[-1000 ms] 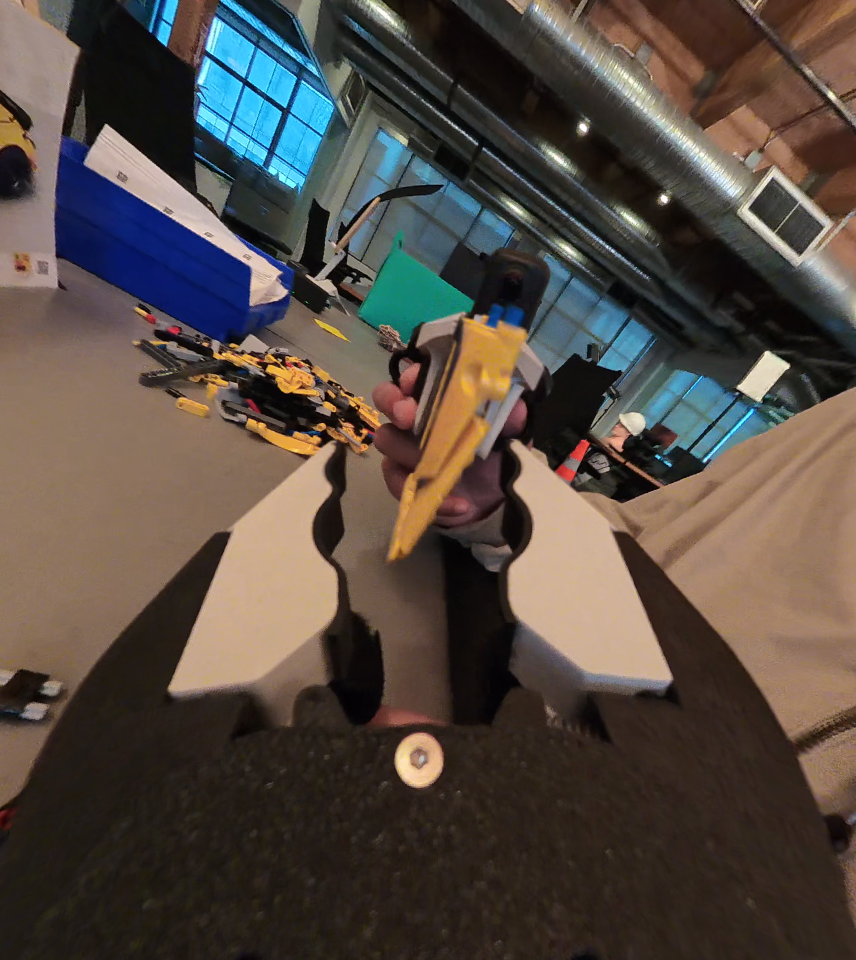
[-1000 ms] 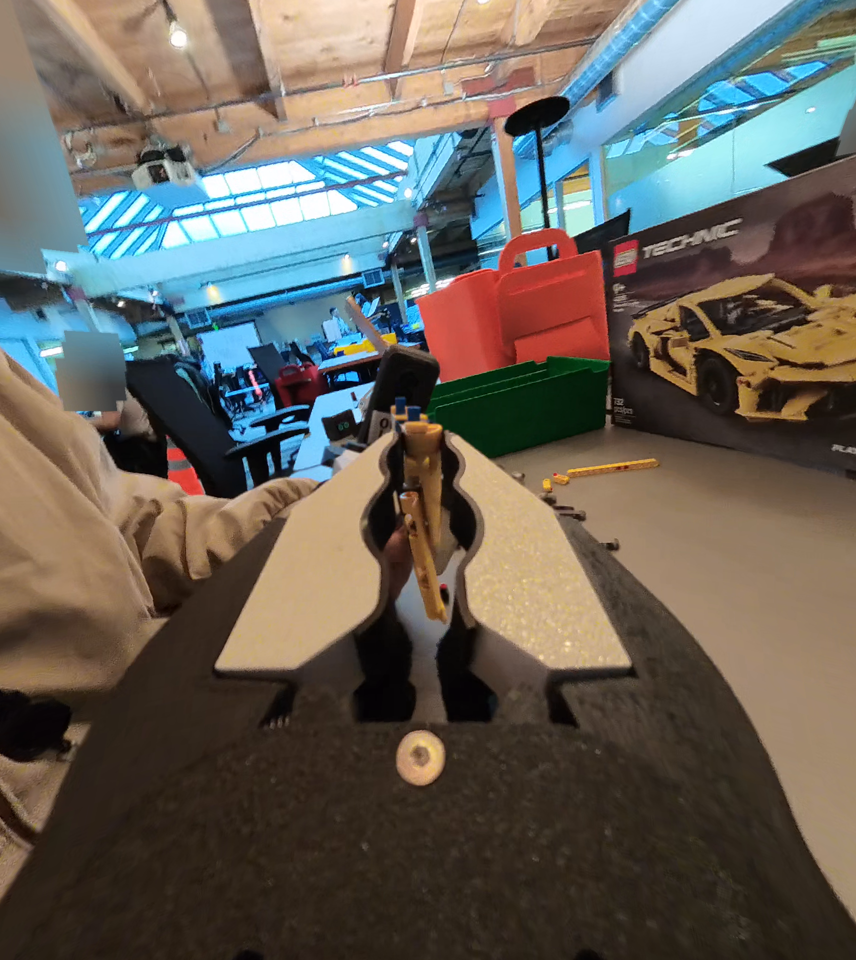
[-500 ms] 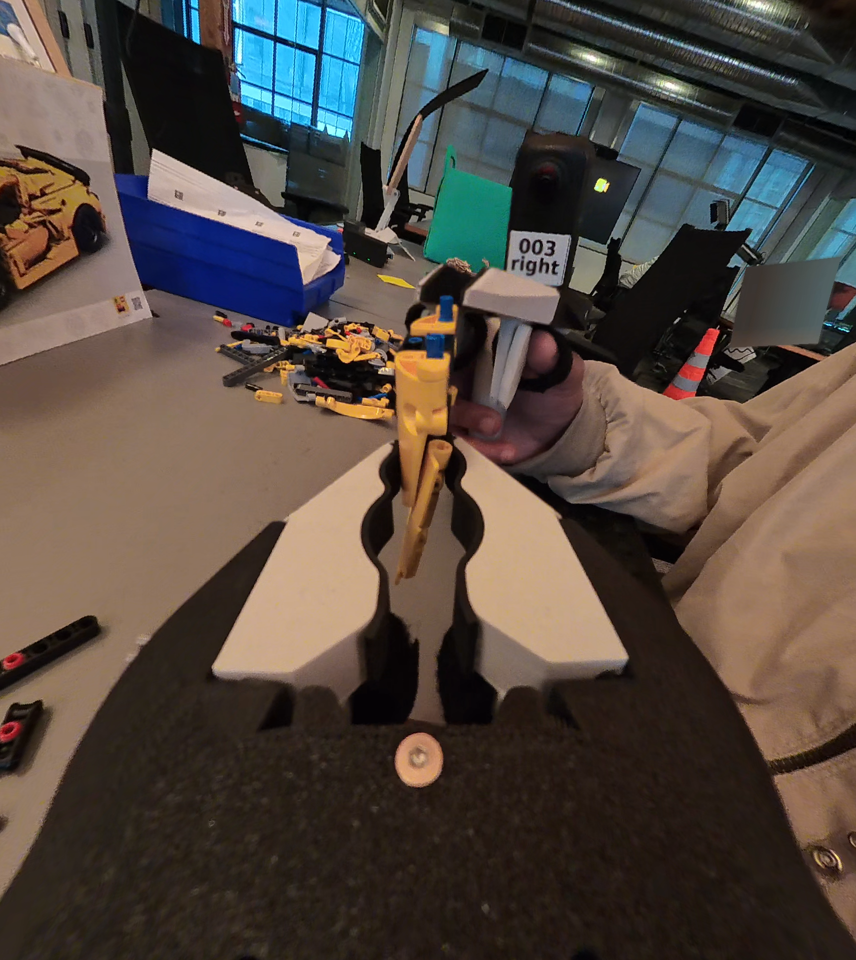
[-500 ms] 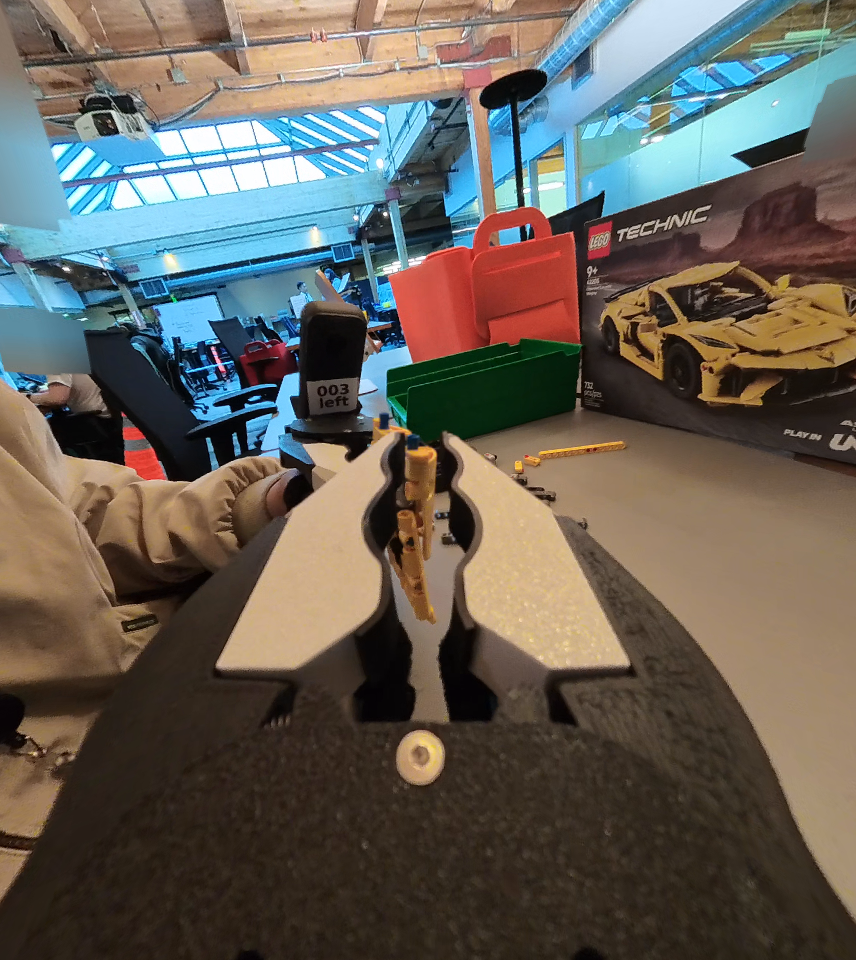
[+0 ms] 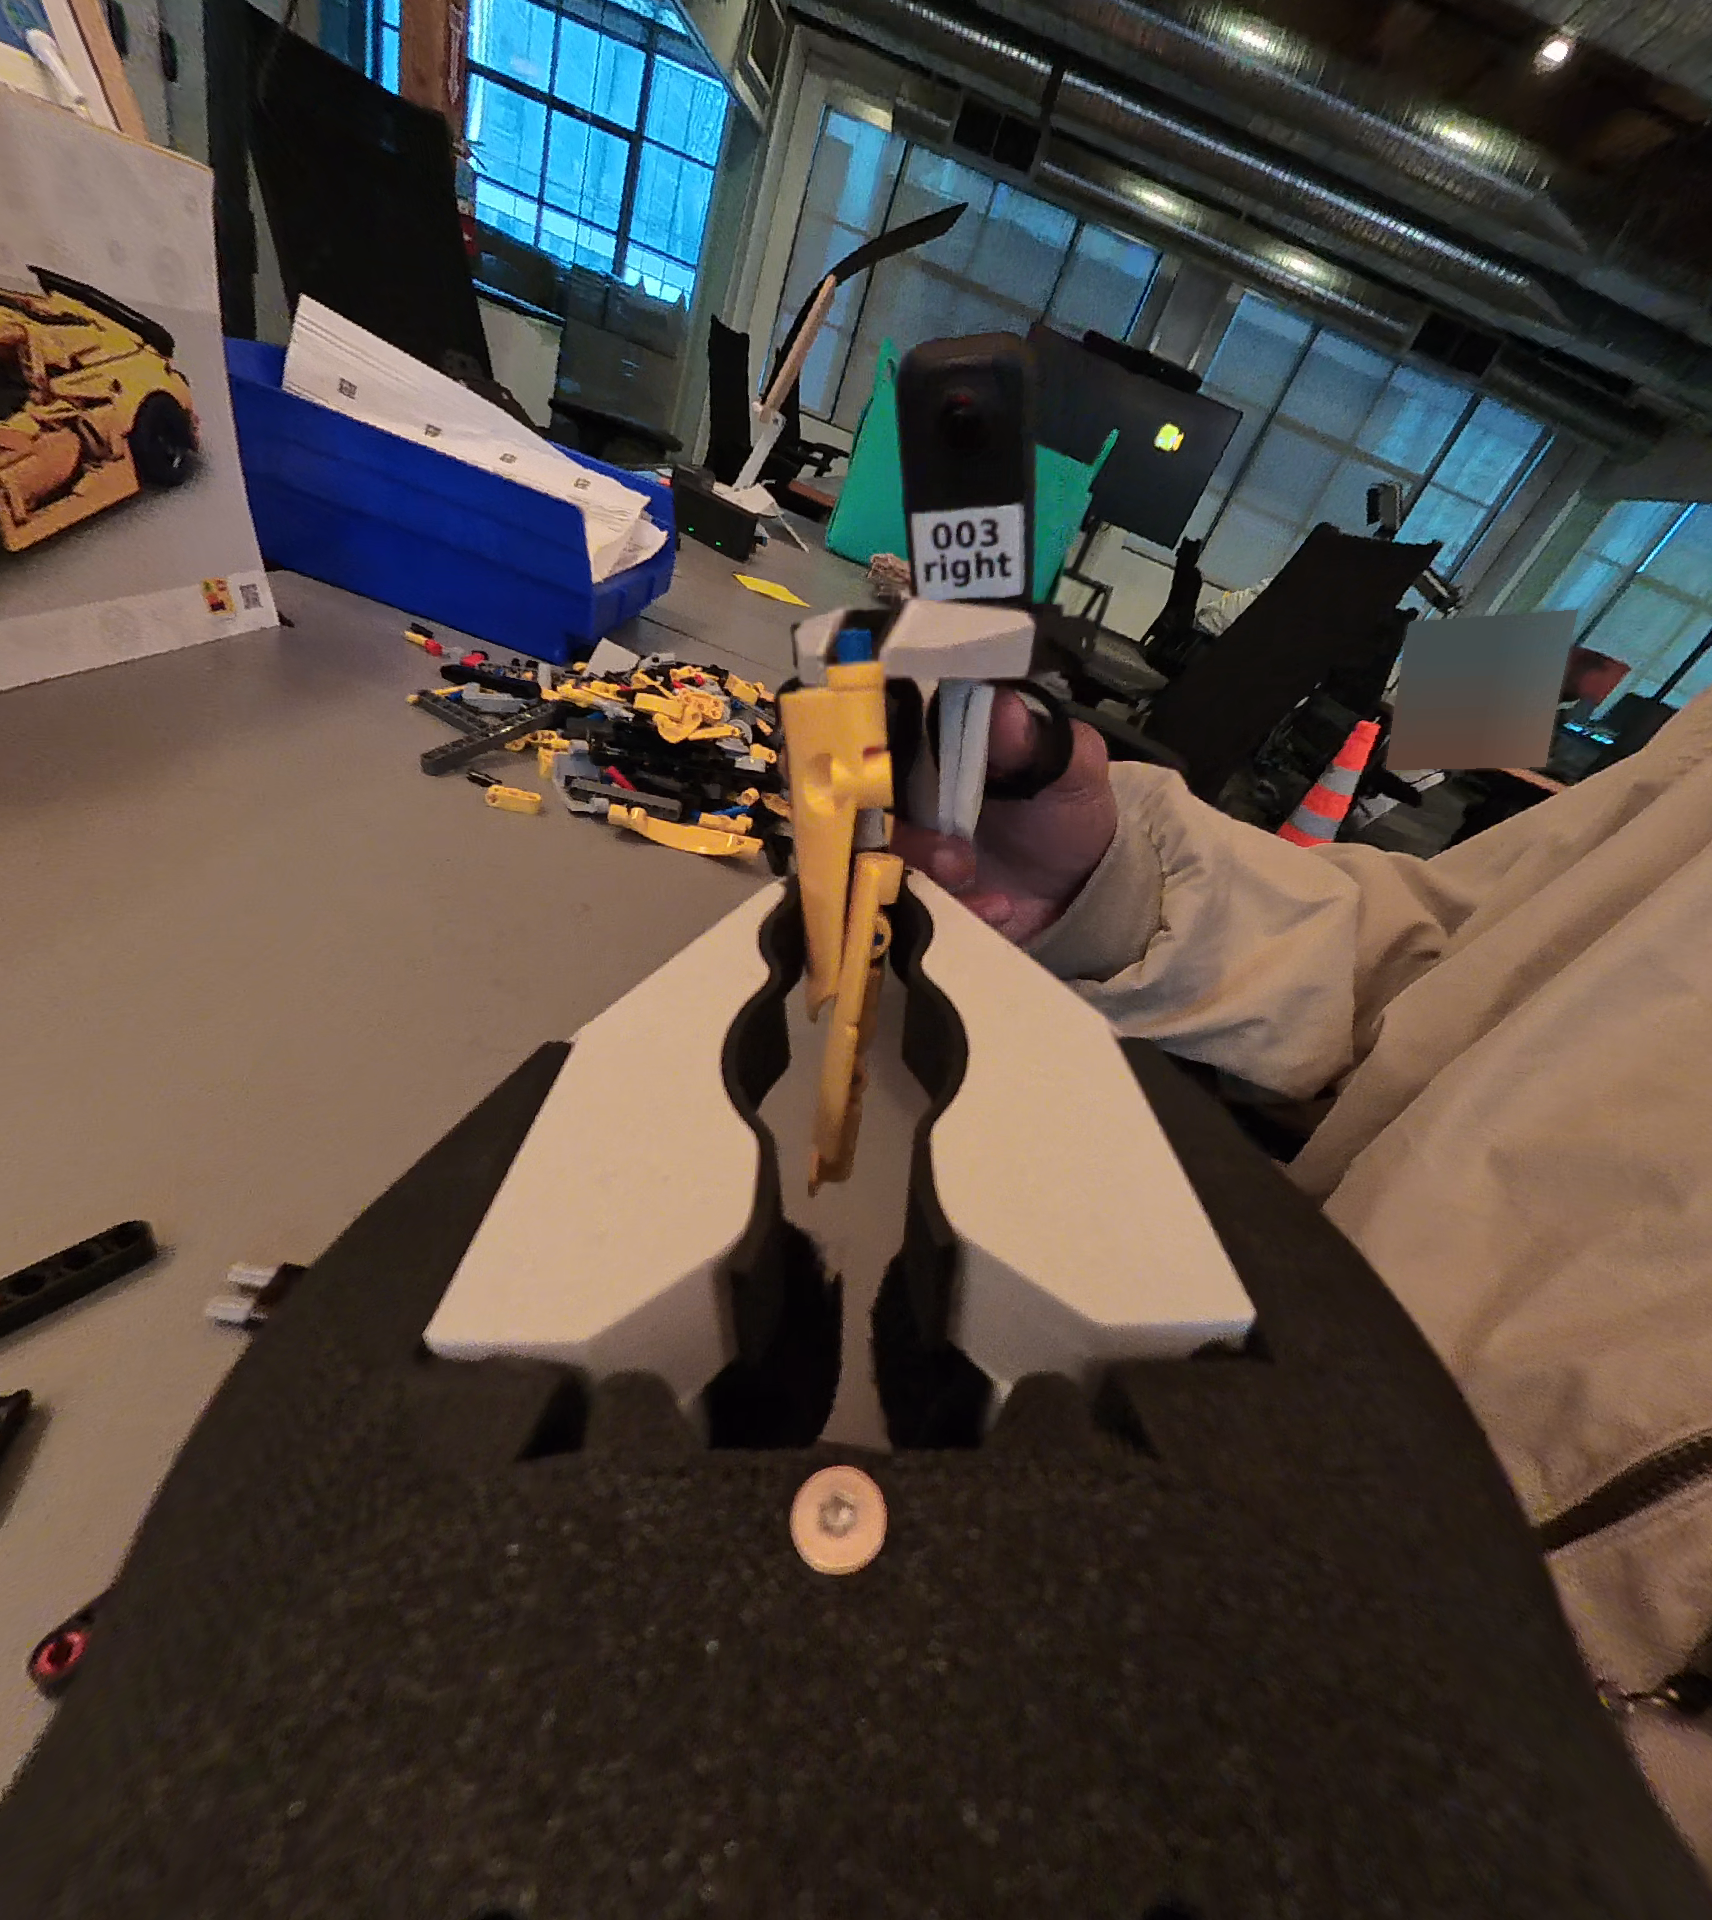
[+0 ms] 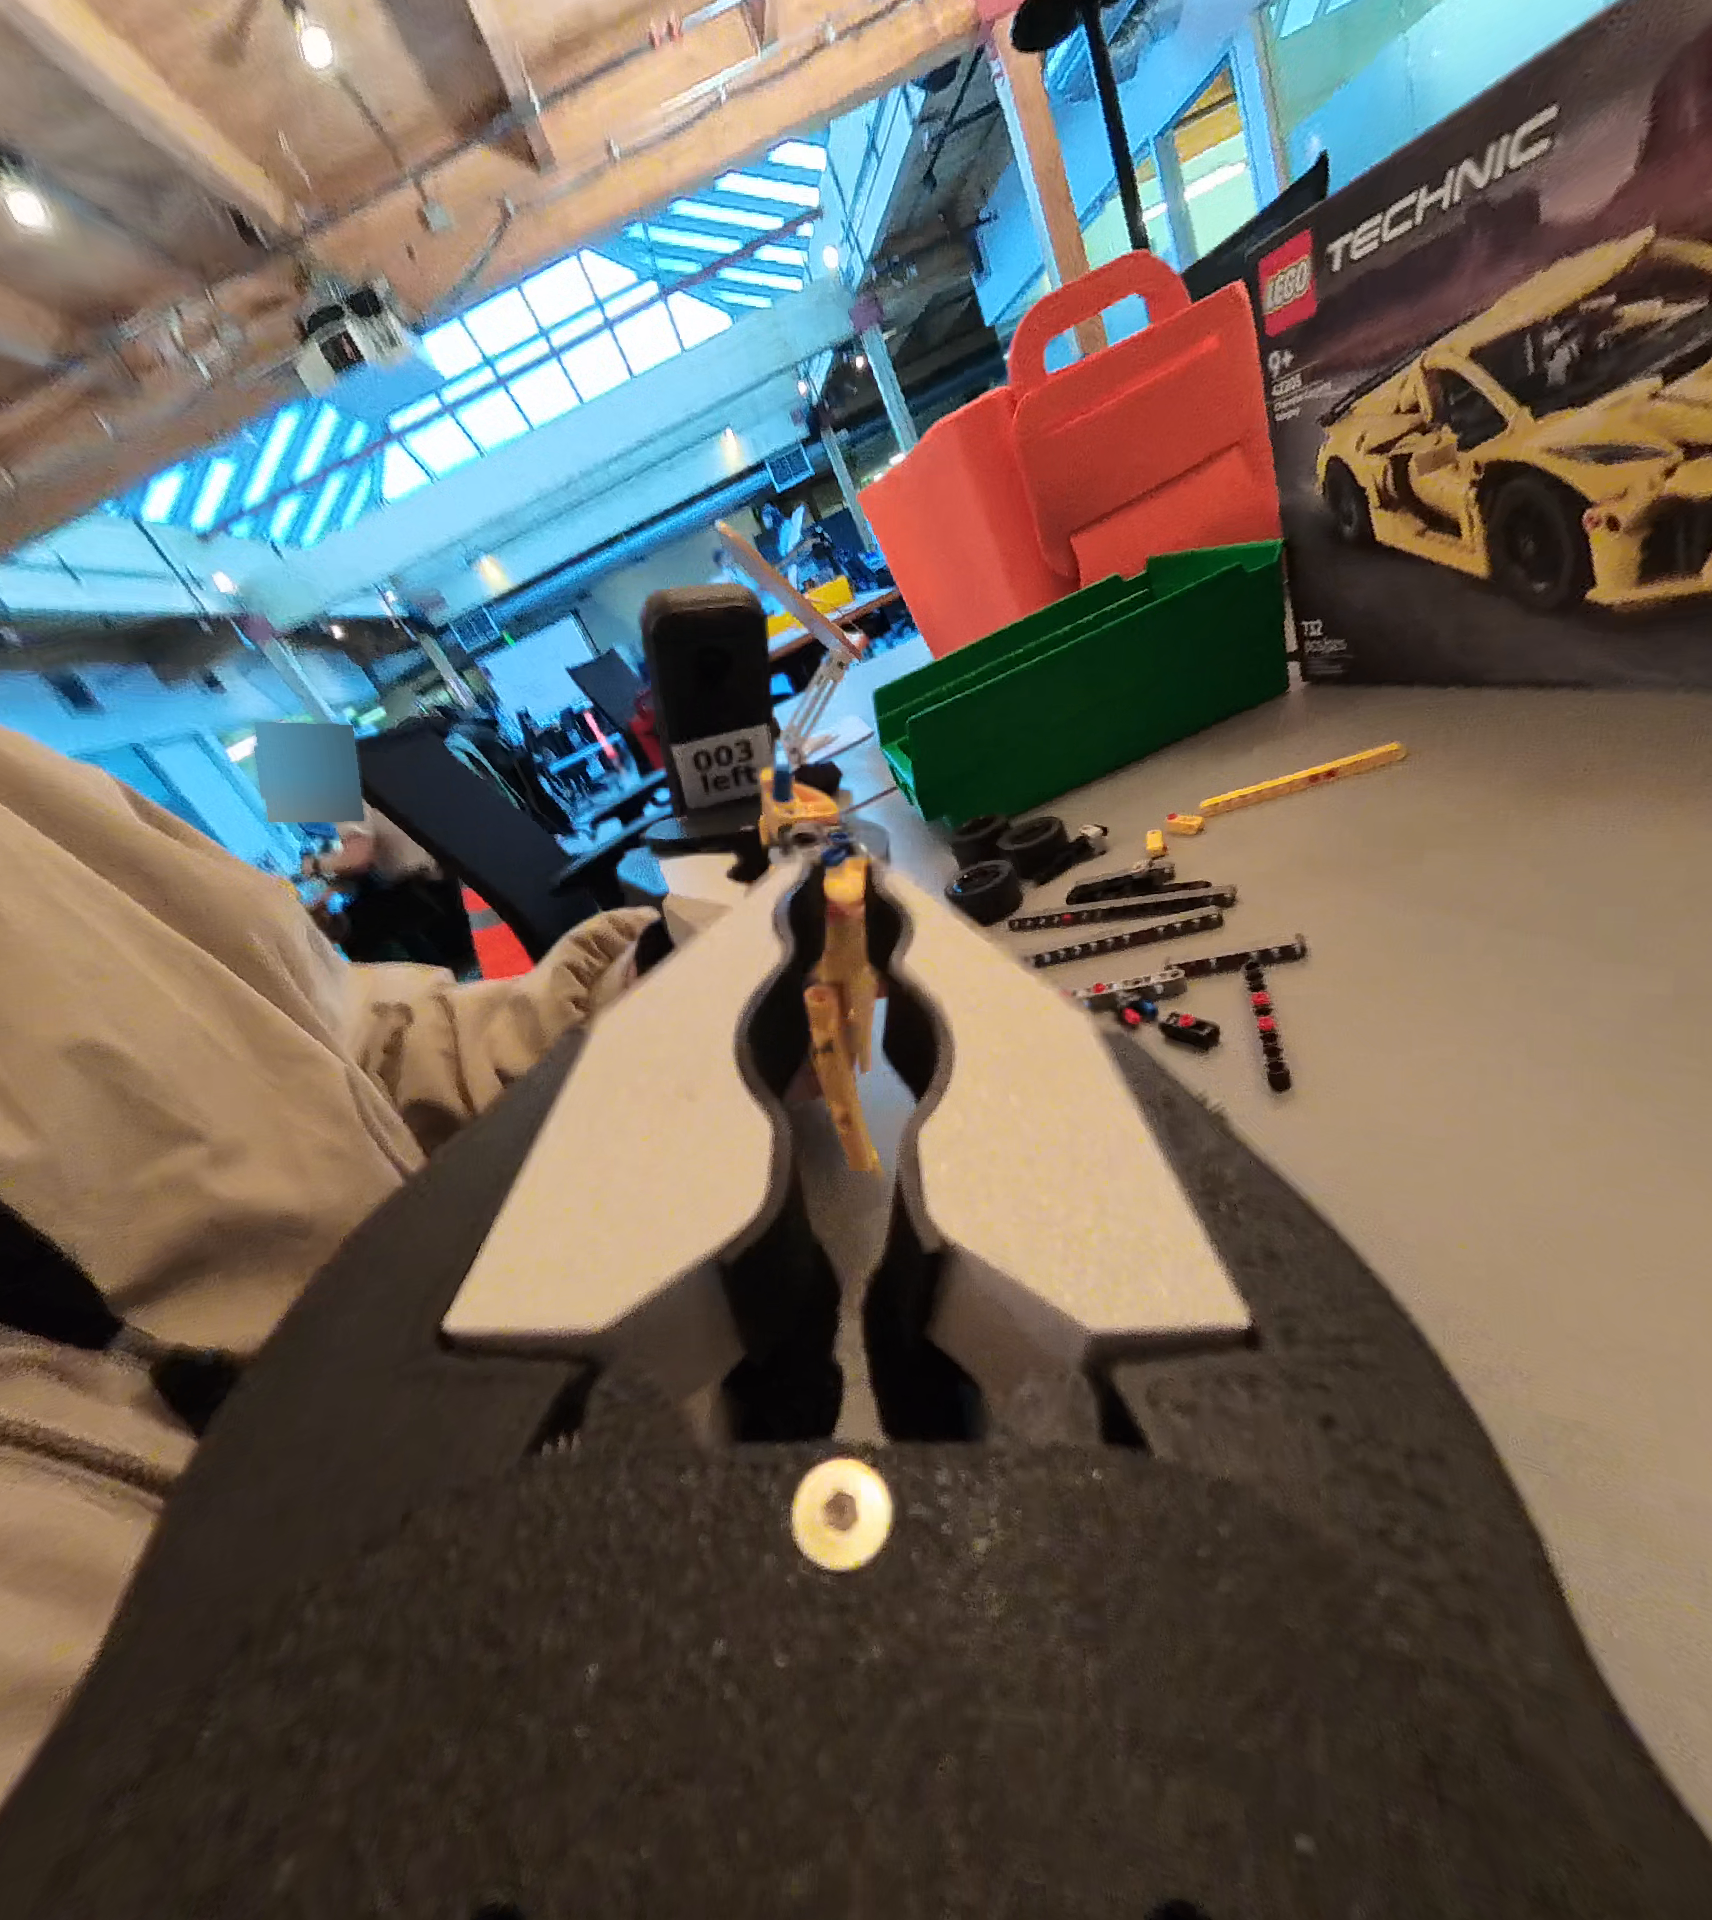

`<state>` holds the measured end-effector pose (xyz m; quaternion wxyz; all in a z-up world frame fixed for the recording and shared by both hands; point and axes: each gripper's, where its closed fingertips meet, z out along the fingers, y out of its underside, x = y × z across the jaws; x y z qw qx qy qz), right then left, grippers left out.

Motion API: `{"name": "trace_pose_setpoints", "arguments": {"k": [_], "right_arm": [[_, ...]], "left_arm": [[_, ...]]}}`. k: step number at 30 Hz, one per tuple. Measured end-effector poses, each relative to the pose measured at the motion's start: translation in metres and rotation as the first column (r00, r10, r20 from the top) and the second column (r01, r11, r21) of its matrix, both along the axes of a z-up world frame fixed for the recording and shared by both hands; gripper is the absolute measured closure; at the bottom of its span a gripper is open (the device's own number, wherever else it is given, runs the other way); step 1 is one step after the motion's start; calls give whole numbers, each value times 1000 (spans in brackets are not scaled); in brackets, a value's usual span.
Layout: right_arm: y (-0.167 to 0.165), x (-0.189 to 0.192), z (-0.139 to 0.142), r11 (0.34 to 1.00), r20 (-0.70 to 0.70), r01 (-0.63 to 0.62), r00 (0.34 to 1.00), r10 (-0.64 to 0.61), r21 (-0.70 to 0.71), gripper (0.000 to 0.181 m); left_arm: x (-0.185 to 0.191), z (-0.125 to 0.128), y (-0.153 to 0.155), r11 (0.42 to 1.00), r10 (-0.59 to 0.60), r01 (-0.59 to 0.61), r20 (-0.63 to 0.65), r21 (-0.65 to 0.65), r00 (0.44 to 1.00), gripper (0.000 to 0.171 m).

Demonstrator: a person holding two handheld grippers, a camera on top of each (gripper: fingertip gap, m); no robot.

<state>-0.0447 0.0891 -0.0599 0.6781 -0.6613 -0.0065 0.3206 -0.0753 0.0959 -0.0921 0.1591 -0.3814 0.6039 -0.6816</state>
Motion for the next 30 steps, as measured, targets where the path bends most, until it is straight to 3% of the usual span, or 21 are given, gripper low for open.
{"name": "trace_pose_setpoints", "arguments": {"k": [1,3,5,7,9,11,13,15,16,17,21,22,24,25,27,28,30], "right_arm": [[-6,26,16,992,-127,94,988,-83,84,175],[-45,103,33,959,-422,224,897,-133,174,176],[-69,134,32,941,-420,298,883,-209,159,175],[-62,124,16,959,-255,282,930,-264,34,174],[-61,139,-14,914,-49,368,923,-381,-173,174],[-86,178,-60,733,247,535,845,-475,-421,173],[-119,214,-71,576,434,690,723,-538,-438,173],[-146,232,-95,446,559,730,683,-471,-517,173],[-156,241,-103,387,614,760,649,-449,-522,173],[-160,247,-104,376,647,784,620,-444,-494,171],[-154,249,-84,451,722,833,523,-452,-321,157],[-148,243,-79,475,724,823,529,-443,-310,157],[-123,214,-68,587,685,750,601,-412,-305,153],[-101,186,-58,685,633,668,672,-386,-291,149],[-56,110,-32,881,478,410,838,-262,-235,145],[-38,69,-17,948,381,255,909,-169,-190,144],[-12,2,6,996,213,1,977,19,-95,142]], "left_arm": [[0,-6,5,1000,18,-18,-20,20,1000,156],[-2,-5,24,997,57,-59,-37,-53,998,156],[-4,5,38,981,62,-68,-37,-180,997,156],[-3,8,38,977,46,-52,-35,-208,998,156],[-2,5,35,981,47,-55,-46,-188,998,156],[-1,1,33,980,39,-52,-70,-191,997,156],[3,-5,32,982,42,-60,-106,-180,994,156],[7,-15,32,987,62,-83,-150,-139,987,156],[8,-17,30,988,62,-83,-158,-130,986,156],[8,-17,28,989,56,-77,-158,-129,986,156],[9,-20,24,991,52,-72,-170,-115,984,156],[8,-20,23,991,47,-68,-171,-115,984,156],[7,-17,20,991,35,-55,-163,-120,986,156],[6,-17,19,992,27,-46,-162,-118,986,156],[4,-18,15,994,8,-25,-165,-104,986,156],[2,-19,12,996,-4,-10,-162,-87,987,156],[-2,-21,4,999,-29,24,-152,-36,988,156]]}}
